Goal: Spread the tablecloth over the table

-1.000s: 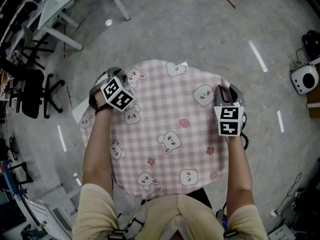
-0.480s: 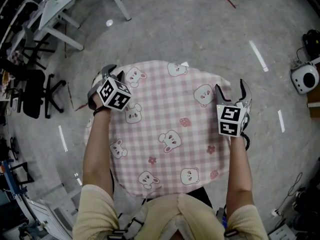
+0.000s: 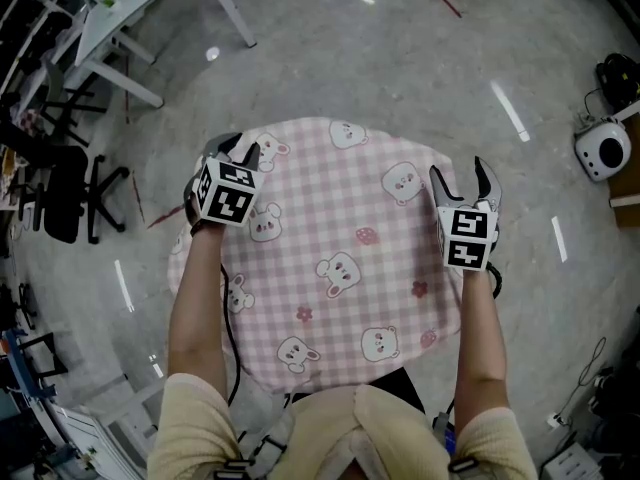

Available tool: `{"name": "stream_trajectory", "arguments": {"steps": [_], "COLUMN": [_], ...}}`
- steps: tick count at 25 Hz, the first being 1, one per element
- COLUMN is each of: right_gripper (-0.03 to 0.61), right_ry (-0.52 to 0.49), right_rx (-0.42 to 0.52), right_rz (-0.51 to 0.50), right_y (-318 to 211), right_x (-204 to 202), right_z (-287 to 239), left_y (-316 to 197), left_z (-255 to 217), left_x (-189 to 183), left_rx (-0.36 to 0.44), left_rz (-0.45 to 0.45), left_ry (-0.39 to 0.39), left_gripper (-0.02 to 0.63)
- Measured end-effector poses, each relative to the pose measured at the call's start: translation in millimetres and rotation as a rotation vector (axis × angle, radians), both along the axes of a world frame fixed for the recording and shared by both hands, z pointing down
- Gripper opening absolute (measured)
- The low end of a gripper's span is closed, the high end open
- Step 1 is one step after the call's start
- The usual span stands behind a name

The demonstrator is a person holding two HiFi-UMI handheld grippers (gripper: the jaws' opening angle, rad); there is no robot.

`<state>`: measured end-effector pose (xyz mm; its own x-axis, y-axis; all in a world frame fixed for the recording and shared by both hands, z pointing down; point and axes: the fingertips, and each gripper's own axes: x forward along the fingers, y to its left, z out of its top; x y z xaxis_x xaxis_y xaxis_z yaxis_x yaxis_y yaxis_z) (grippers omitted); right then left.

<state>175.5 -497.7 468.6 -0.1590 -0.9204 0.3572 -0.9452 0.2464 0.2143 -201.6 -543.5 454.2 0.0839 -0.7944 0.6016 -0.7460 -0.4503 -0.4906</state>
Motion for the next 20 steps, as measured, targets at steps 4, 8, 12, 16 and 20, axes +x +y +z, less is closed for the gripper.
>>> {"name": "stream_trajectory", "arguments": {"steps": [4, 8, 12, 16, 20], "right_gripper": [0.347, 0.336, 0.322, 0.273, 0.227], "right_ry": [-0.010, -0.014, -0.034, -0.058, -0.064], "right_rx": [0.006, 0.016, 0.021, 0.017, 0.020], "right_rz": [0.008, -0.003, -0.021, -0.031, -0.041], "right_y": [3.6, 9.0, 19.1, 38.1, 61.9], "right_x": [0.9, -6.1, -13.6, -24.2, -32.2], "right_z": [-1.8, -8.7, -16.5, -22.7, -31.1], "left_y": [11.6, 25.9, 47.6, 73.9, 104.6], "left_z": [1.0, -4.1, -9.4, -20.0, -29.1], "left_x": [5.0, 11.6, 9.0, -8.3, -27.2], "left_rx": [-0.018, -0.028, -0.039, -0.004, 0.019], "left_rz": [0.003, -0.009, -0.048, -0.083, -0.125], "left_ry": [0.077, 0.168, 0.260, 0.332, 0.421], "left_gripper": [0.124, 0.121, 0.121, 0.078, 0.061]}}
